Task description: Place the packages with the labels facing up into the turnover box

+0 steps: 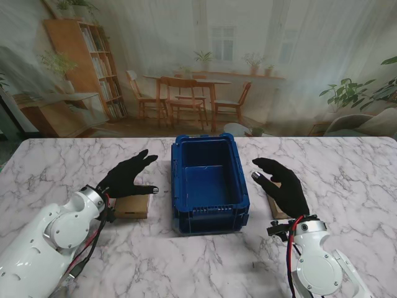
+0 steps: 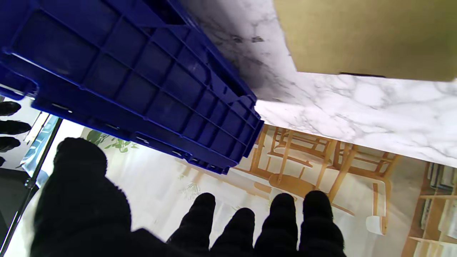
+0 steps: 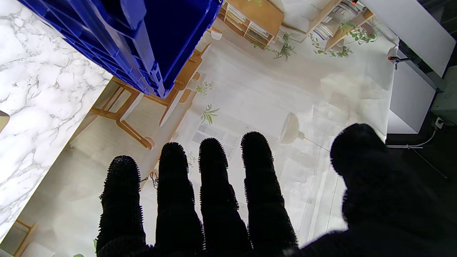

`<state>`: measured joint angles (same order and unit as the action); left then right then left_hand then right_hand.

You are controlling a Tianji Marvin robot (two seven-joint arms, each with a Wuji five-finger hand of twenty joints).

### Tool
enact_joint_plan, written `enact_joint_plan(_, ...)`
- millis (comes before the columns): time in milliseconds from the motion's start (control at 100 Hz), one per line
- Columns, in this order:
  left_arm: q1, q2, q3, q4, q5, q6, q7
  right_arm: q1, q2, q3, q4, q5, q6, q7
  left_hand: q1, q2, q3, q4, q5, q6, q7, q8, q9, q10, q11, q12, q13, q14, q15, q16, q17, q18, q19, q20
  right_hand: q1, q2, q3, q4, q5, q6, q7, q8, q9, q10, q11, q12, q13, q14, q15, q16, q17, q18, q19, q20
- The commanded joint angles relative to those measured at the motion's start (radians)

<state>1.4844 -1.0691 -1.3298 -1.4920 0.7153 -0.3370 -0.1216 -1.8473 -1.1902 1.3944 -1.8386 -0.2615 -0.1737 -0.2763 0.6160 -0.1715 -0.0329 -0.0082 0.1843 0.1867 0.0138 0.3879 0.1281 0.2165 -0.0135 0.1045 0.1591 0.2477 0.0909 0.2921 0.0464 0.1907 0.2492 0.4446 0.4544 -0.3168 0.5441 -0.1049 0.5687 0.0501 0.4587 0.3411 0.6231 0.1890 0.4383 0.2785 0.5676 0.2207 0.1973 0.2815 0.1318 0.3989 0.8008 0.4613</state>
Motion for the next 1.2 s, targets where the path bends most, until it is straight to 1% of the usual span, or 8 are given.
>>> enact_joint_plan(0,-0.001,0.017,-0.016,-0.006,-0.006,0.013,-0.025,-0.005,-0.004,0.002,-0.001,-0.002,0.001,-0.007,-0.044,-0.038,0.006,-0.011,-0.051,-0.024,-0.030,-0.049,-0.048,-0.014,-0.020,-0.042,-0.039,-0.031,-0.025,-0.026,0.008,-0.041,-0.066,-0.016,0.010,0.034,-0.011,0.027,0.020,-0.023,0.007,0.024,0.013,-0.003,0.016,0.006,0.012,-0.013,0.001,0.011,-0.005,0.000,0.013,0.000)
enact_joint_plan(160,-0.017,0.028,-0.036,0.017,0.061,0.015,-0.046,-0.001,-0.004,-0.001,0.002,-0.007,0.004,-0.008,-0.031,-0.066,0.007,-0.010,-0.051,0.025,-0.041,-0.130,-0.047,-0.006,-0.014,-0.047,-0.039,-0.040,-0.016,-0.032,0.014,-0.063,-0.100,-0.011,0.009,0.034,-0.011,0.027,0.020,-0.024,0.007,0.025,0.013,-0.004,0.016,0.006,0.012,-0.014,0.001,0.011,-0.005,0.001,0.013,0.000)
enact_joint_plan(230,-0.028,0.031,-0.040,0.038,0.082,0.019,-0.050,0.002,-0.004,-0.002,0.004,-0.004,0.010,-0.006,-0.036,-0.077,0.007,-0.009,-0.050,0.067,-0.018,-0.119,-0.046,-0.003,-0.007,-0.022,-0.032,-0.047,-0.012,-0.031,0.023,-0.069,-0.105,-0.012,0.009,0.034,-0.011,0.027,0.020,-0.023,0.007,0.025,0.012,-0.003,0.015,0.006,0.013,-0.013,0.001,0.011,-0.005,0.001,0.013,0.000)
enact_joint_plan(320,-0.046,0.035,-0.038,0.070,0.081,0.027,-0.064,0.006,-0.004,-0.003,0.005,-0.002,0.016,-0.004,-0.041,-0.101,0.008,-0.009,-0.049,0.082,0.003,-0.085,-0.046,-0.003,-0.011,-0.017,-0.022,-0.069,-0.013,-0.032,0.029,-0.076,-0.105,-0.010,0.008,0.034,-0.011,0.027,0.019,-0.023,0.007,0.025,0.012,-0.002,0.016,0.006,0.013,-0.013,0.001,0.011,-0.005,0.000,0.013,0.000)
enact_joint_plan(500,-0.085,0.045,-0.015,0.133,0.094,0.041,-0.104,0.009,-0.003,-0.005,0.008,-0.002,0.019,-0.002,-0.062,-0.136,0.009,-0.009,-0.054,0.081,-0.025,-0.072,-0.055,0.016,-0.030,-0.084,-0.069,-0.105,-0.060,-0.089,0.002,-0.118,-0.134,-0.031,0.009,0.035,-0.011,0.027,0.020,-0.024,0.007,0.025,0.010,-0.003,0.015,0.006,0.011,-0.014,0.000,0.011,-0.005,0.001,0.013,0.000)
enact_joint_plan(630,-0.109,0.048,0.005,0.168,0.091,0.055,-0.123,0.009,-0.004,-0.005,0.008,-0.002,0.018,-0.002,-0.062,-0.165,0.012,-0.009,-0.050,0.057,-0.049,-0.188,-0.056,0.015,-0.026,-0.093,-0.091,-0.108,-0.051,-0.137,0.004,-0.131,-0.140,-0.050,0.008,0.033,-0.012,0.027,0.019,-0.024,0.007,0.025,0.008,-0.001,0.015,0.006,0.011,-0.013,0.001,0.011,-0.005,0.000,0.013,0.000)
enact_joint_plan(890,-0.167,0.055,0.054,0.240,0.133,0.055,-0.117,0.006,-0.005,-0.004,0.004,-0.006,0.016,-0.009,-0.041,-0.216,0.013,-0.006,-0.046,0.105,-0.021,-0.179,-0.056,0.011,-0.026,-0.093,-0.053,-0.115,-0.020,-0.129,0.043,-0.131,-0.110,-0.036,0.019,0.036,-0.006,0.028,0.020,-0.024,0.008,0.026,0.010,-0.003,0.017,0.007,0.013,-0.014,0.002,0.012,-0.003,0.001,0.014,0.001)
enact_joint_plan(1190,-0.190,0.068,0.075,0.254,0.167,0.040,-0.161,-0.002,-0.006,-0.001,-0.004,-0.009,0.016,-0.015,-0.049,-0.214,0.012,-0.006,-0.052,0.062,-0.032,-0.173,-0.055,-0.005,-0.026,-0.093,-0.031,-0.122,-0.014,-0.126,0.053,-0.129,-0.093,-0.028,0.016,0.034,-0.004,0.027,0.019,-0.025,0.010,0.026,0.010,-0.004,0.020,0.008,0.012,-0.015,0.004,0.012,-0.003,0.000,0.017,0.001)
